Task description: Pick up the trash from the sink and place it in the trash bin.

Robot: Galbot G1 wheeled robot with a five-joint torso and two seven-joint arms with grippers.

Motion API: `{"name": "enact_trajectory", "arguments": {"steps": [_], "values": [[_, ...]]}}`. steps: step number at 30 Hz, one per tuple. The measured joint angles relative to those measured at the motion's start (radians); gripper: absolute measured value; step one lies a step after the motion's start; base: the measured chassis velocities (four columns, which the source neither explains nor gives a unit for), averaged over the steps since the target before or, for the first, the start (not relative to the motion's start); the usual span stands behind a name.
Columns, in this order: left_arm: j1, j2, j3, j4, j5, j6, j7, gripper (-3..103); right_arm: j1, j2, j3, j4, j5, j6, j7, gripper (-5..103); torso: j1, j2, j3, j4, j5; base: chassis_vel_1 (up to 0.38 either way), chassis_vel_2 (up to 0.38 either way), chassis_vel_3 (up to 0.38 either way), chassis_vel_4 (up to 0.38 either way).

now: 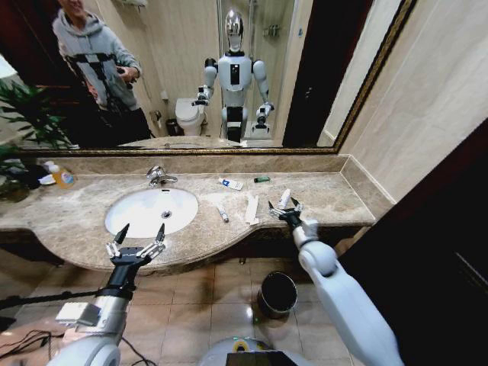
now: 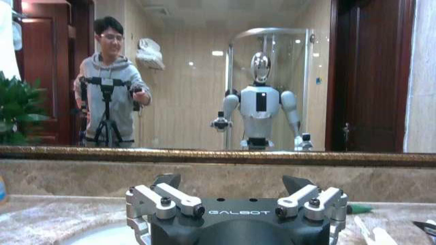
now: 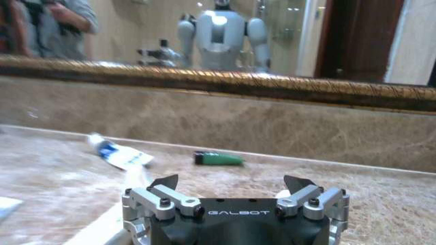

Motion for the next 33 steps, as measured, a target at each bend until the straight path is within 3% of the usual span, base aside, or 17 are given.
{"name": "enact_trajectory", "arguments": {"steps": [5,10,13,16,17,19,21,22,26,33], "values": [[0.0,0.0,0.0,0.0,0.0,0.0,0.0,100,0.051,0.027,0.021,-0.146,-0.055,0.047,0.013,100,0.0,0.0,0.0,-0.0001,-0.0003,0.0,0.0,0.0,0.0],[0.0,0.0,0.0,0.0,0.0,0.0,0.0,100,0.056,0.025,0.037,-0.178,-0.053,0.05,-0.003,100,0.0,0.0,0.0,-0.0002,0.0,0.0,0.0,0.0,0.0],[0.0,0.0,0.0,0.0,0.0,0.0,0.0,100,0.05,0.023,0.044,-0.183,-0.037,0.049,-0.017,84,0.0,0.0,0.0,-0.0001,-0.0002,0.0,0.0,0.0,0.0],[0.0,0.0,0.0,0.0,0.0,0.0,0.0,100,0.042,0.024,0.045,-0.184,-0.033,0.049,-0.02,79,0.0,0.0,0.0,-0.0001,0.0,0.0,0.0,0.0,0.0],[0.0,0.0,0.0,0.0,0.0,0.0,0.0,100,0.037,0.025,0.046,-0.184,-0.032,0.049,-0.022,68,0.0,0.0,0.0,-0.0002,0.0,0.0,0.0,0.0,0.0],[0.0,0.0,0.0,0.0,0.0,0.0,0.0,100,0.034,0.027,0.047,-0.183,-0.032,0.049,-0.024,68,0.0,0.0,0.0,-0.0002,0.0,0.0,0.0,0.0,0.0],[0.0,0.0,0.0,0.0,0.0,0.0,0.0,100,0.029,0.031,0.048,-0.183,-0.033,0.049,-0.024,57,0.0,0.0,0.0,-0.0001,0.0,0.0,0.0,0.0,0.0],[0.0,0.0,0.0,0.0,0.0,0.0,0.0,100,0.029,0.031,0.048,-0.183,-0.033,0.049,-0.024,57,0.0,0.0,0.0,-0.0001,0.0,0.0,0.0,0.0,0.0],[0.0,0.0,0.0,0.0,0.0,0.0,0.0,100,0.019,0.032,0.057,-0.168,-0.033,0.049,-0.018,36,0.0,0.0,0.0,-0.0001,0.0,0.0,0.0,0.0,0.0],[0.0,0.0,0.0,0.0,0.0,0.0,0.0,100,-0.011,0.012,0.081,-0.112,-0.018,0.042,-0.011,28,0.0,0.0,0.0,-0.0001,0.0,0.0,0.0,0.0,0.0]]}}
